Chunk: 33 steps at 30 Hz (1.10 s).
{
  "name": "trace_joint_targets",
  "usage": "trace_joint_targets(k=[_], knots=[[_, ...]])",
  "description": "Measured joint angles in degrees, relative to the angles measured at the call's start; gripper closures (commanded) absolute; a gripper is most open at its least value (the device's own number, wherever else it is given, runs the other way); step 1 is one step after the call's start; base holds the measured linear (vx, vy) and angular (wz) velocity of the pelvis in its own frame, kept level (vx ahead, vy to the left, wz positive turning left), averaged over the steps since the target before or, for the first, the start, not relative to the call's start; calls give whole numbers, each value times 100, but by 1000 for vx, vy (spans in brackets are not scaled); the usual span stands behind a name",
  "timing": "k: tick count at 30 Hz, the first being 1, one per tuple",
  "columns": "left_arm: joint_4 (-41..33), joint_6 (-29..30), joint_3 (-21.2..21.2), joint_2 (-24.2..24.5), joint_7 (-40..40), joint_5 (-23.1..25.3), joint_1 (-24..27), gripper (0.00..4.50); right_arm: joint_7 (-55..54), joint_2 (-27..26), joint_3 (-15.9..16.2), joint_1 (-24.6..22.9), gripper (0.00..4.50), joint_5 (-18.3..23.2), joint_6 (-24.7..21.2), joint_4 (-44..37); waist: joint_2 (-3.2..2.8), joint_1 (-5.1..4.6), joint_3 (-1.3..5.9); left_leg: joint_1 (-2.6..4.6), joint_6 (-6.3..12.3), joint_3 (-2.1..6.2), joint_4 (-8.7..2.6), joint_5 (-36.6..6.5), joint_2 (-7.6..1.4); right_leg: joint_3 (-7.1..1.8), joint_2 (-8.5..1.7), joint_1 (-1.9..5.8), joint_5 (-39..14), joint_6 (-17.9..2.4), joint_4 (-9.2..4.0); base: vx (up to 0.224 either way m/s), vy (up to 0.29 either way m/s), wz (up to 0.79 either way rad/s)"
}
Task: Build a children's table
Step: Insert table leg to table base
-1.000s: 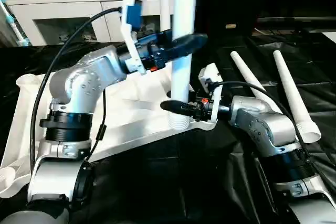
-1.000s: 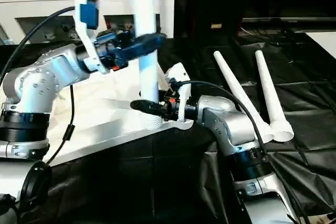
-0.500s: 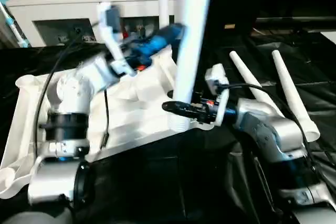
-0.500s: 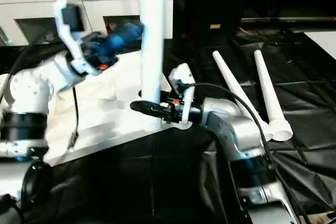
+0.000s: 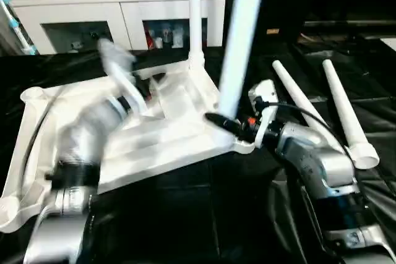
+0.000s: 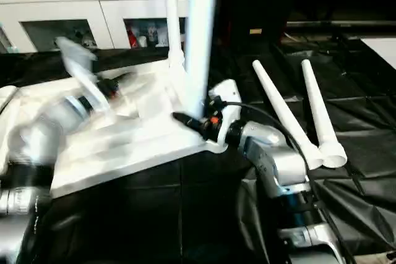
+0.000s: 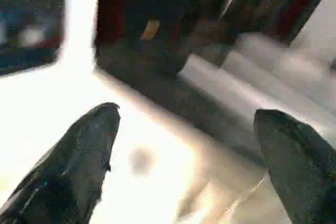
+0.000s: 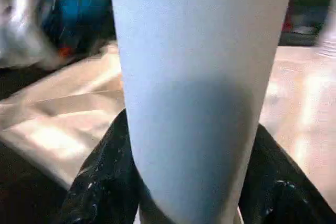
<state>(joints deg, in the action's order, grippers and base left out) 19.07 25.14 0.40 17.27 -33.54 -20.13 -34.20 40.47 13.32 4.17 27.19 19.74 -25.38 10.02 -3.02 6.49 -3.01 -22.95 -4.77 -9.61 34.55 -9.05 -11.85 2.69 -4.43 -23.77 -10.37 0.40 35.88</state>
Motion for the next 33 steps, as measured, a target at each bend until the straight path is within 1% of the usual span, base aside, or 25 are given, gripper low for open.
trace_joint_targets(k=[1, 2, 3, 5, 7, 8, 10, 11, 12, 13, 15, 17, 19, 22, 26, 33], knots=[[-8, -198, -216, 24, -5, 246, 67, 0, -64, -12, -37, 0, 261, -18, 56, 30, 4, 1, 0, -3, -1, -1, 0, 1, -1, 1, 0, -3, -1, 1, -1, 0, 0, 0], [-7, -528, -446, 54, -88, 524, 131, 0, -141, -34, -96, 0, 261, -24, 128, 53, 8, 0, 0, -5, -1, -3, 0, 1, 0, -1, 0, -5, -1, 2, -3, 0, 0, 0], [-11, -799, -587, 62, -196, 673, 148, 0, -197, -47, -144, 2, 261, -35, 198, 97, 9, 2, 0, -5, -1, -4, -1, 1, 0, -1, 0, -4, -2, 3, -4, 0, 0, 0], [-5, -1335, -812, 18, -418, 906, 142, 0, -337, -32, -174, 16, 261, -197, 425, 307, 15, 3, 5, -5, -1, -9, 0, 1, 0, -4, 0, -4, -2, 4, -6, 0, 0, 0], [49, -1560, -925, -61, -491, 997, 110, 0, -371, 12, -155, 15, 261, -359, 636, 489, 15, -5, 4, -5, -1, -13, 0, 1, 1, -7, -1, -5, -2, 3, -6, 0, 0, 0], [151, -1539, -953, -139, -479, 990, 43, 0, -353, 74, -116, 9, 261, -468, 805, 552, 15, -8, 4, -4, -1, -16, 1, 1, 1, -8, -1, -8, -2, 3, -3, 0, 0, 0], [406, -1441, -941, -240, -268, 989, -135, 0, -283, 117, -73, 3, 261, -522, 947, 556, 15, -13, 4, -3, -1, -21, 0, 1, 1, -6, 0, -10, -1, 3, 1, 0, 0, 0], [670, -1338, -851, -345, -33, 986, -358, 0, -253, 119, -52, -18, 261, -530, 972, 537, 15, -17, 4, -3, -1, -21, 0, 1, 1, -5, 1, -11, -1, 3, 6, 0, 0, 0], [752, -1259, -731, -411, 69, 963, -517, 0, -250, 95, -22, -25, 261, -539, 975, 532, 14, -17, 4, -4, -1, -20, 0, 1, 1, -4, 1, -15, 2, 2, 7, 0, 0, 0], [754, -1240, -654, -448, 100, 909, -645, 0, -250, 80, 15, -39, 261, -559, 976, 532, 13, -23, 5, -3, -1, -18, 0, 1, 1, -5, 1, -14, 3, 1, 7, 0, 0, 0], [526, -1169, -508, -539, 46, 703, -779, 0, -258, 74, 71, -59, 261, -590, 978, 534, 5, -36, 9, -1, -1, -16, 0, 1, 1, -9, 1, -13, 3, 1, 6, 0, 0, 0], [260, -1005, -454, -691, -105, 468, -786, 0, -276, 55, 71, -58, 261, -633, 1062, 553, 3, -30, 9, -3, -1, -17, 1, 1, 1, -8, 0, -13, 2, 1, 3, 0, 0, 0], [108, -930, -473, -779, -188, 367, -785, 0, -276, 12, 78, -58, 261, -644, 1117, 579, 3, -24, 9, -4, -1, -17, 1, 1, 1, -8, 0, -13, 2, 1, 2, 0, 0, 0], [27, -755, -443, -800, -229, 198, -784, 0, -272, 16, 76, -59, 261, -648, 1195, 584, 2, -31, 8, -3, -1, -18, 1, 1, 0, -7, 1, -14, 3, 1, 3, 0, 0, 0], [-508, -401, -373, -830, -412, -159, -687, 0, -274, 23, 65, -58, 262, -645, 1240, 594, 2, -25, 8, -3, 0, -17, 1, 1, 0, -7, 1, -12, 3, 0, 3, 0, 0, 0], [-609, -334, -374, -826, -445, -141, -681, 0, -286, 26, 54, -58, 262, -652, 1240, 650, 0, -40, 7, -2, -1, -16, 1, 1, 1, -6, 1, -11, 4, -2, 3, 0, 0, 0]])
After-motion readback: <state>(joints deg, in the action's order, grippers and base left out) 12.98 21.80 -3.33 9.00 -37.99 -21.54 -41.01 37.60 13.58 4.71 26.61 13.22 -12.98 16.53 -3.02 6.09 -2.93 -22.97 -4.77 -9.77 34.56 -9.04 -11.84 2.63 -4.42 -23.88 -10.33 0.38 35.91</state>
